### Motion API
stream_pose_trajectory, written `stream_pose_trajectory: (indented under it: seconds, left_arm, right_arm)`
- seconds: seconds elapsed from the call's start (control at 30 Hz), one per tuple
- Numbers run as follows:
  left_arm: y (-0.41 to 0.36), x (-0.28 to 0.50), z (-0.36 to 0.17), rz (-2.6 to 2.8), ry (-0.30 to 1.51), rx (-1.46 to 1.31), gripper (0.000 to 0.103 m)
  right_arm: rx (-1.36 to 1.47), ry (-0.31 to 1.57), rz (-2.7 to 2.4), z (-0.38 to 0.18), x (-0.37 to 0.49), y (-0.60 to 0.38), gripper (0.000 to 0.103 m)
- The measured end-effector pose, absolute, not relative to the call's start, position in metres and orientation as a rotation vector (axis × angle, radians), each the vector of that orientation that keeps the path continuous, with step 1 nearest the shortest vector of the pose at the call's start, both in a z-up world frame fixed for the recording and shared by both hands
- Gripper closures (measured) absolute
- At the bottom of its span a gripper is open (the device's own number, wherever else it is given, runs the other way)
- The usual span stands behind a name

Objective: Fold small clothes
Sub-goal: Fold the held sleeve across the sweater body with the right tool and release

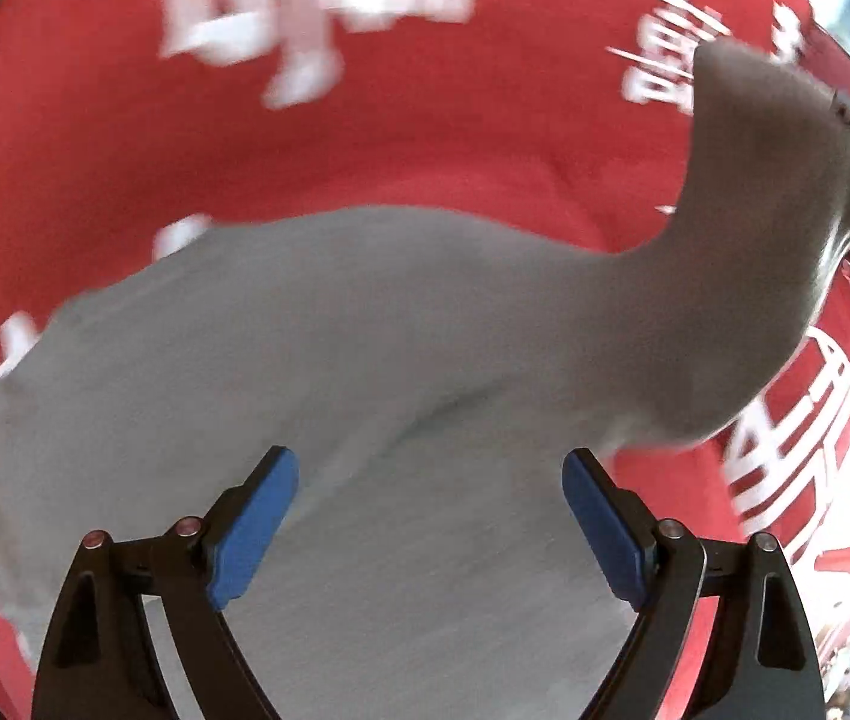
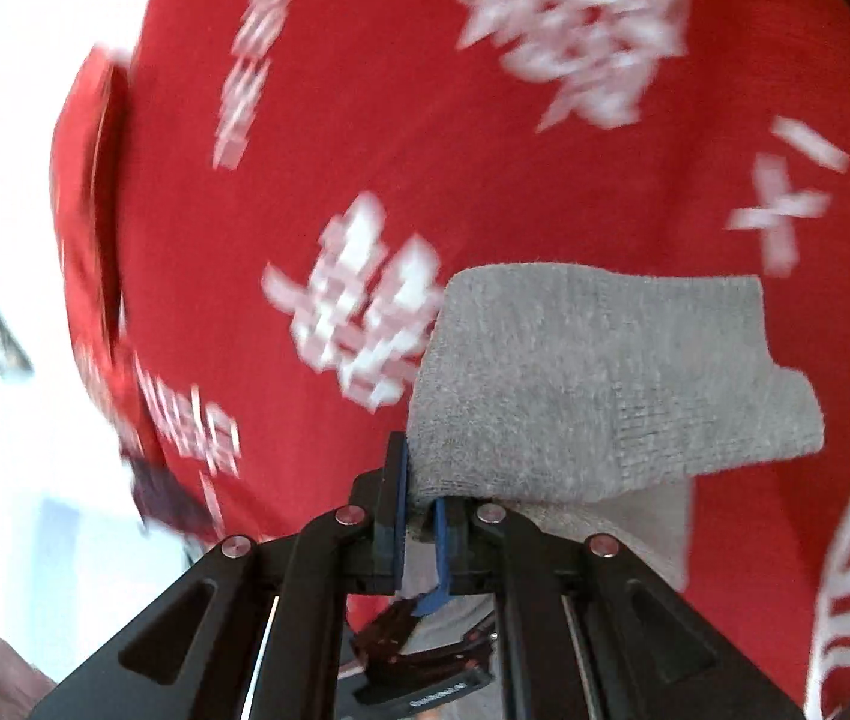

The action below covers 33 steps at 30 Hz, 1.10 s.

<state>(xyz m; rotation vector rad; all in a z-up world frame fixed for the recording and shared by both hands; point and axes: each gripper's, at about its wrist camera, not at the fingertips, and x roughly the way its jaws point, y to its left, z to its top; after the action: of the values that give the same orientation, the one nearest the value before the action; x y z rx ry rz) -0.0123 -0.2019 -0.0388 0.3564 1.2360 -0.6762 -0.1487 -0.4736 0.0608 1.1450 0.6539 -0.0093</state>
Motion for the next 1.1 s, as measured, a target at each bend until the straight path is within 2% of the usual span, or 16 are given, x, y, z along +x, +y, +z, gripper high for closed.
stream_pose_trajectory:
  seconds: [0.13, 0.27, 0.37, 0.47, 0.57, 0.6, 0.63, 0.67, 0.73, 0.77, 0.9, 0.93, 0.97, 1.0, 1.1]
  left_arm:
    - [-0.124, 0.007, -0.025, -0.565, 1.204, 0.287, 0.012]
    - [-0.061, 0.024, -0.025, -0.433, 1.205, 0.243, 0.012]
    - [-0.005, 0.035, -0.038, -0.305, 1.250, 0.183, 0.012]
    - [0.035, 0.041, -0.044, -0.232, 1.263, 0.131, 0.012]
    - [0.054, 0.044, -0.056, -0.193, 1.275, 0.121, 0.012]
    - [0.058, 0.044, -0.060, -0.187, 1.281, 0.122, 0.012]
    - [0.060, 0.045, -0.064, -0.184, 1.288, 0.126, 0.012]
    - [0.064, 0.047, -0.071, -0.178, 1.300, 0.137, 0.012]
    - [0.064, 0.048, -0.076, -0.170, 1.314, 0.139, 0.012]
    - [0.066, 0.049, -0.078, -0.169, 1.323, 0.121, 0.012]
    - [0.070, 0.048, -0.070, -0.191, 1.311, 0.074, 0.012]
    - [0.071, 0.047, -0.067, -0.195, 1.309, 0.074, 0.012]
    - [0.073, 0.047, -0.064, -0.201, 1.306, 0.076, 0.012]
    - [0.075, 0.047, -0.061, -0.204, 1.302, 0.076, 0.012]
    - [0.088, 0.051, -0.052, -0.200, 1.269, 0.070, 0.012]
  right_arm:
    - [0.955, 0.769, 0.108, 0.073, -0.084, -0.404, 0.095]
    - [0.817, 0.888, 0.208, 0.060, -0.032, -0.330, 0.095]
    - [0.646, 1.029, 0.248, 0.031, -0.001, -0.265, 0.093]
    - [0.415, 1.231, 0.245, -0.020, 0.016, -0.196, 0.091]
    - [0.303, 1.425, 0.203, -0.078, 0.015, -0.160, 0.089]
    - [0.305, 1.432, 0.183, -0.086, 0.011, -0.159, 0.090]
    - [0.350, 1.384, 0.167, -0.082, 0.007, -0.163, 0.082]
    - [0.401, 1.376, 0.150, -0.080, 0.006, -0.169, 0.069]
    - [0.547, 1.347, 0.105, -0.074, -0.002, -0.186, 0.048]
    - [0.611, 1.319, 0.067, -0.071, -0.007, -0.197, 0.047]
    - [0.943, 1.225, -0.084, -0.077, -0.017, -0.241, 0.047]
    - [1.000, 1.225, -0.118, -0.083, -0.013, -0.244, 0.056]
    - [1.036, 1.223, -0.140, -0.087, -0.008, -0.246, 0.085]
    - [1.044, 1.219, -0.152, -0.089, -0.003, -0.245, 0.096]
    - [0.880, 1.170, -0.029, -0.067, 0.028, -0.208, 0.095]
